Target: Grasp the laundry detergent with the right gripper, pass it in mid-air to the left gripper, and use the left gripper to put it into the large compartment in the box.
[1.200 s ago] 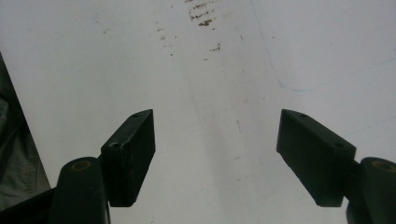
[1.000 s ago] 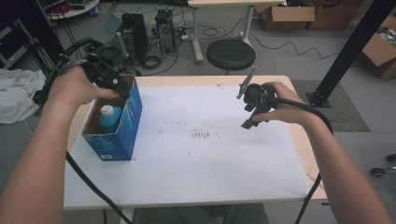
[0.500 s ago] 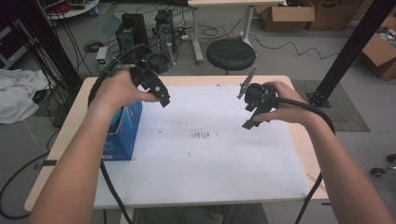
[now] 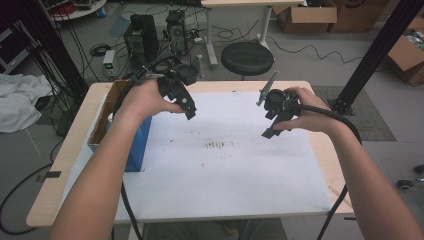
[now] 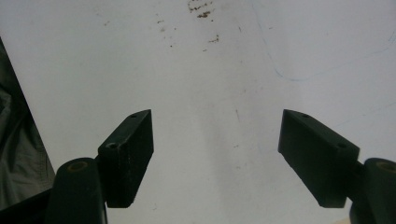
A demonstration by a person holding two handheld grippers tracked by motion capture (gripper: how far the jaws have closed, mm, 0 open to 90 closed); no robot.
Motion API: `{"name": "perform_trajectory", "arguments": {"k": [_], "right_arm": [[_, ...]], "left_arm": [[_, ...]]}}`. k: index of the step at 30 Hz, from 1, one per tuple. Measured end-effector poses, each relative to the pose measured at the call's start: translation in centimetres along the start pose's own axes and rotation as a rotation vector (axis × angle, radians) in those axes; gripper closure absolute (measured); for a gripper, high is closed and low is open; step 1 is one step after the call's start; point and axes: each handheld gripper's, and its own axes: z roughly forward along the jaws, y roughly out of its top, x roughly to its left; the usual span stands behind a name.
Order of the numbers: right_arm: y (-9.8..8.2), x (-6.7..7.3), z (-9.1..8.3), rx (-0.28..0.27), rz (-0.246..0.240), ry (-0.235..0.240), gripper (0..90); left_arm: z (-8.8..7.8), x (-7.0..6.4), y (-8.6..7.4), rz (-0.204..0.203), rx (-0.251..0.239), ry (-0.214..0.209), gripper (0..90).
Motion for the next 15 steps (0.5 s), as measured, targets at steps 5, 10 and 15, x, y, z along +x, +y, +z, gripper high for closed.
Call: {"name": "perform_trajectory", "arguments": {"k": [5, 10, 15], "right_arm": [[-0.06, -0.02, 0.16, 0.000, 0.003, 0.002, 26.7], [-0.07, 0.06, 0.33, 0.005, 0.004, 0.004, 26.7], [-0.11, 0.08, 0.33, 0.006, 0.002, 0.004, 26.6]], "left_arm": [[0.01, -0.02, 0.00, 0.002, 0.001, 0.003, 14.1], [0.05, -0.06, -0.02, 0.007, 0.001, 0.004, 14.1], [-0.02, -0.07, -0.02, 0.006, -0.006, 0.002, 14.1]]}}
